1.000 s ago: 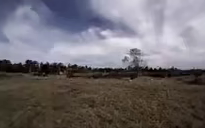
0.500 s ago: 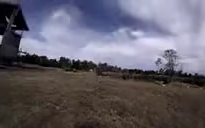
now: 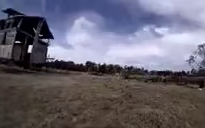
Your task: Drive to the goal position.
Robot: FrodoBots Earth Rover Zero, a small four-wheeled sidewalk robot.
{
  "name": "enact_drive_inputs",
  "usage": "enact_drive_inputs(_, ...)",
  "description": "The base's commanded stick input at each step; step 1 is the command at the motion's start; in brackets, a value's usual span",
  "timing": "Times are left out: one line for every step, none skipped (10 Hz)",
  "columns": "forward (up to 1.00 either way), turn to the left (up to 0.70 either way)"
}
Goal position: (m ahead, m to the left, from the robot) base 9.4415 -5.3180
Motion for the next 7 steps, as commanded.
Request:
enact_drive_inputs(0.70,0.27)
enact_drive_inputs(0.70,0.27)
enact_drive_inputs(0.70,0.27)
enact_drive_inputs(0.70,0.27)
enact_drive_inputs(0.70,0.27)
enact_drive_inputs(0.70,0.27)
enact_drive_inputs(0.70,0.27)
